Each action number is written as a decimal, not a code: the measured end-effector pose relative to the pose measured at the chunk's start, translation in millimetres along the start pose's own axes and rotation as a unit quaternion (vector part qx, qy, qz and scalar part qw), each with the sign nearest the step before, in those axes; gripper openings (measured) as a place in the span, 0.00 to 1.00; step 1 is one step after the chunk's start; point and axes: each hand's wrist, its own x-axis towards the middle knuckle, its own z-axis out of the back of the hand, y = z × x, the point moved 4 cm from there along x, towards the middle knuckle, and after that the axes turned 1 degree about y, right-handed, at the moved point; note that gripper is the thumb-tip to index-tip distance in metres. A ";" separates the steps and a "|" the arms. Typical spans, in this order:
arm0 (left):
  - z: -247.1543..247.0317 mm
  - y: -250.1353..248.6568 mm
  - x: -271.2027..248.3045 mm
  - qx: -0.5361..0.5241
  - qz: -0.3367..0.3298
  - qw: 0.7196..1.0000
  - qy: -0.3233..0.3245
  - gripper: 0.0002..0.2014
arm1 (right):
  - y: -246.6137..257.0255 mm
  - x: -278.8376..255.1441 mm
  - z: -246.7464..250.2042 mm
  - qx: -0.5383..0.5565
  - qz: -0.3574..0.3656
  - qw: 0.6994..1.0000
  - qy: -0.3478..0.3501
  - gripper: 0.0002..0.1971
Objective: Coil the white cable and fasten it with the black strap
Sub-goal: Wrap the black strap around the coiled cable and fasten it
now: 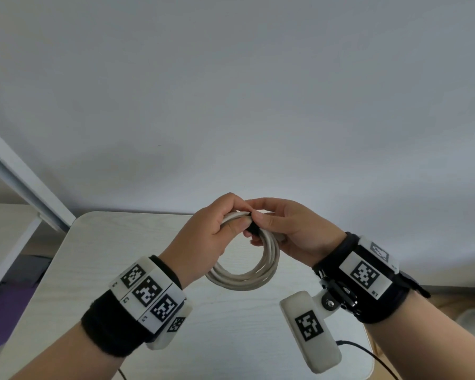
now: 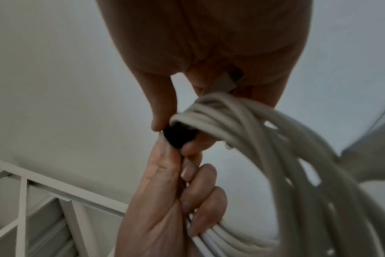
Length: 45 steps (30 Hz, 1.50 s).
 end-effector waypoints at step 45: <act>-32.7 277.1 -12.6 0.151 0.301 0.942 0.012 0.25 | -229.3 115.8 58.5 -0.309 -0.198 0.912 -0.184 0.11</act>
